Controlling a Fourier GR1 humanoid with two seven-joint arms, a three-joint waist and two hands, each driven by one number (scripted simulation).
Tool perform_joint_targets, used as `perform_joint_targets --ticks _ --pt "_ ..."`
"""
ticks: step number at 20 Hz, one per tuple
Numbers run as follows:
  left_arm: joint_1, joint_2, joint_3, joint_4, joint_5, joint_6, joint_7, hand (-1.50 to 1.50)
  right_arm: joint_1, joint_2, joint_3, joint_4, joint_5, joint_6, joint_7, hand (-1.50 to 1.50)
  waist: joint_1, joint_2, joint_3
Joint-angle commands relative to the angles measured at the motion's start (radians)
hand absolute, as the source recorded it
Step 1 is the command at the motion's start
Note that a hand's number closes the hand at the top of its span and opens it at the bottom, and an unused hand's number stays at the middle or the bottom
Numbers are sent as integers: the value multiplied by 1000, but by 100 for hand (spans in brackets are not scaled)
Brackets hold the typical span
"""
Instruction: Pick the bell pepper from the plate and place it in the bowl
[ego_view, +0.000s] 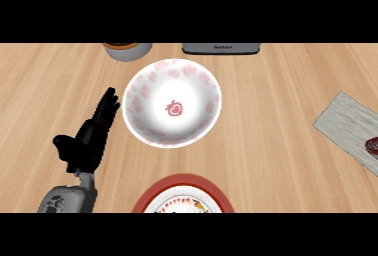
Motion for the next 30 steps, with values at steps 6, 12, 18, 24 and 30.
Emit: perform_joint_targets --ticks 6,12,18,24,30 --pt "16 14 3 21 0 -19 -19 0 -205 67 2 -241 90 -7 304 150 2 -1 -3" --pt "12 -30 -27 -3 -15 14 4 0 -346 67 -85 -227 41 -46 430 150 24 1 -2" --pt "-17 -24 -18 34 -24 11 -18 0 -727 70 -270 -180 -109 13 733 150 25 5 -1" --pt "-14 -11 5 51 0 -12 -34 0 -925 72 -375 176 20 65 673 150 19 9 0" --pt "-46 -7 7 22 -8 -7 14 0 -986 72 -478 506 35 3 439 150 20 14 1"
